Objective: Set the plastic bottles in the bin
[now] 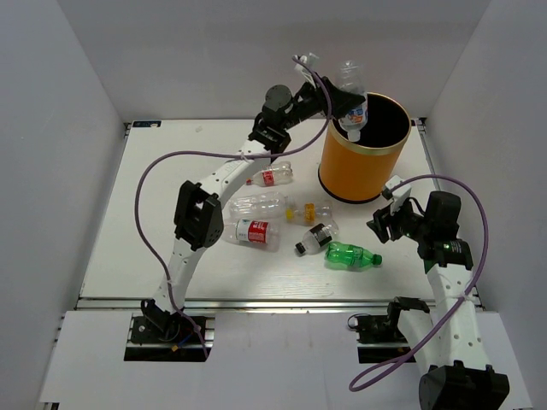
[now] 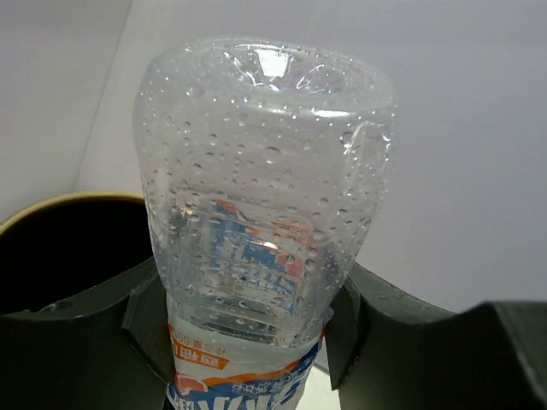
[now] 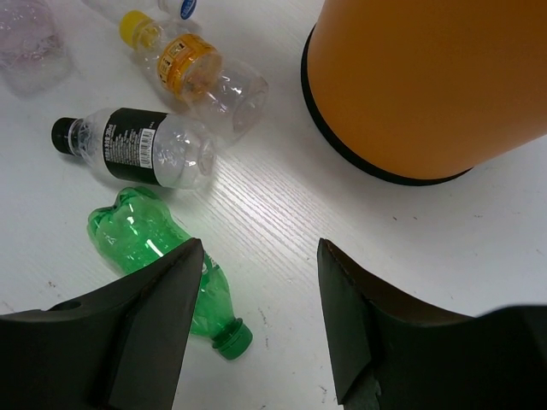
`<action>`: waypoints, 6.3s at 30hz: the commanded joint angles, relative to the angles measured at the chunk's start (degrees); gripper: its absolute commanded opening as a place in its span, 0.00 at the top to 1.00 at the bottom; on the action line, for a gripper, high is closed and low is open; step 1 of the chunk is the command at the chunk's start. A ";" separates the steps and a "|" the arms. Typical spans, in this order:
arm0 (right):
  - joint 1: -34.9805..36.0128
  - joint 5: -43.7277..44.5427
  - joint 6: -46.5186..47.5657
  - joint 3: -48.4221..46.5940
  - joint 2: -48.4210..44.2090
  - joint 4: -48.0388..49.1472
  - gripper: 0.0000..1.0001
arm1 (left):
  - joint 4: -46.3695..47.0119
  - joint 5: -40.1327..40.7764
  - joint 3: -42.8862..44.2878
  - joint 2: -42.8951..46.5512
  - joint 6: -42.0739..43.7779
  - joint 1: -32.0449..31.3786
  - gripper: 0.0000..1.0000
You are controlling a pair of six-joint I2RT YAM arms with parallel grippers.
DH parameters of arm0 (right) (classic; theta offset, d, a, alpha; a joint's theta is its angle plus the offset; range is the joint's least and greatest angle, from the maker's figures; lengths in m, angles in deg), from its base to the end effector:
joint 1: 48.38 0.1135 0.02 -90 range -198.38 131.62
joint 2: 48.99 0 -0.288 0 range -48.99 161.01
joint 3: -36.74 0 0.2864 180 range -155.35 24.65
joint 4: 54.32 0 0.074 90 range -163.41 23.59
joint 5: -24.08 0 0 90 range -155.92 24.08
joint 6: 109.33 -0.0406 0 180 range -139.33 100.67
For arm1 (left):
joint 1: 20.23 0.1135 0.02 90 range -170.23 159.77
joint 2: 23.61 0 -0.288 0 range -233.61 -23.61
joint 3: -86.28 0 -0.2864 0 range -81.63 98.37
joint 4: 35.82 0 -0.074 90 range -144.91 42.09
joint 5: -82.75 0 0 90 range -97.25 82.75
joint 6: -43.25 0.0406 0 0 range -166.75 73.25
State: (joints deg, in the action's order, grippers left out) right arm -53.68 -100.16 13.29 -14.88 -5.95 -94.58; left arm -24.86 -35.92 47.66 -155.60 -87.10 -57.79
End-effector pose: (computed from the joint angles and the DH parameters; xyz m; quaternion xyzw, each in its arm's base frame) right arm 0.1856 0.0057 0.2963 -0.3365 0.7771 0.0918 0.5239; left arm 0.4622 -0.3800 0.4124 0.1897 0.5581 -0.6100 0.5296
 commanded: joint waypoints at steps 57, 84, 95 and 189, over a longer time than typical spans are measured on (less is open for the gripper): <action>22.00 -6.53 36.58 -17.44 9.43 -32.48 0.83 | -62.88 45.01 -73.48 55.27 -15.00 -2.60 0.00; 12.08 19.13 -6.43 -45.98 44.30 34.84 0.66 | -59.43 47.73 -72.33 41.27 -25.56 -7.70 0.00; 8.90 11.50 -7.75 -41.34 43.55 33.44 0.10 | -60.06 51.43 -73.13 41.37 -29.16 -8.76 0.00; 8.02 -10.84 18.52 3.84 -8.42 -10.31 1.00 | -28.20 13.64 -37.46 47.35 48.10 -12.71 1.00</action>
State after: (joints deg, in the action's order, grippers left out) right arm -45.40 -110.65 31.98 -11.60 -14.73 -105.26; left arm -67.72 -19.41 8.45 -105.70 -36.57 -70.57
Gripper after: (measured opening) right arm 0.004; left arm 0.654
